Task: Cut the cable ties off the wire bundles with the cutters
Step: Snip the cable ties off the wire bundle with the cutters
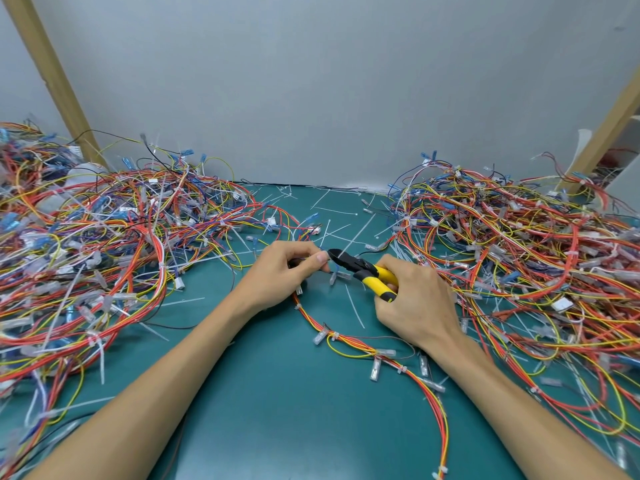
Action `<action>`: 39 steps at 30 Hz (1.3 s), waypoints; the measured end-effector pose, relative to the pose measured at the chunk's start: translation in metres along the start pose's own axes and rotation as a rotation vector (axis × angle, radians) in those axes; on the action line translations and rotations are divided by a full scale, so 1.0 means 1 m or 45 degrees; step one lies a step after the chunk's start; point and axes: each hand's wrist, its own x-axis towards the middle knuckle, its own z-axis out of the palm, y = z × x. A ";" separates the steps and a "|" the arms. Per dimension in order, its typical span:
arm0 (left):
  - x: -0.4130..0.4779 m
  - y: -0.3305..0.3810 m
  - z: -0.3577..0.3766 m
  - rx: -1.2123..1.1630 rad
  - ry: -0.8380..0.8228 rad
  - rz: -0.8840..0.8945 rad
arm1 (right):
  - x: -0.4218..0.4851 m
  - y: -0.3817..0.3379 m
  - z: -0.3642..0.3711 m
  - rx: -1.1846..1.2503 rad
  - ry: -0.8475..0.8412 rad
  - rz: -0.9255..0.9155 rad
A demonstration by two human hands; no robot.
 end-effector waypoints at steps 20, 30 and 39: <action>-0.003 0.008 -0.001 -0.186 -0.065 -0.065 | 0.003 -0.002 -0.002 0.000 -0.090 -0.020; -0.002 0.007 -0.002 -0.177 -0.056 -0.088 | 0.003 -0.002 -0.001 0.007 -0.088 0.003; -0.001 0.004 -0.002 -0.115 -0.058 -0.052 | 0.004 -0.003 -0.001 -0.009 -0.064 0.033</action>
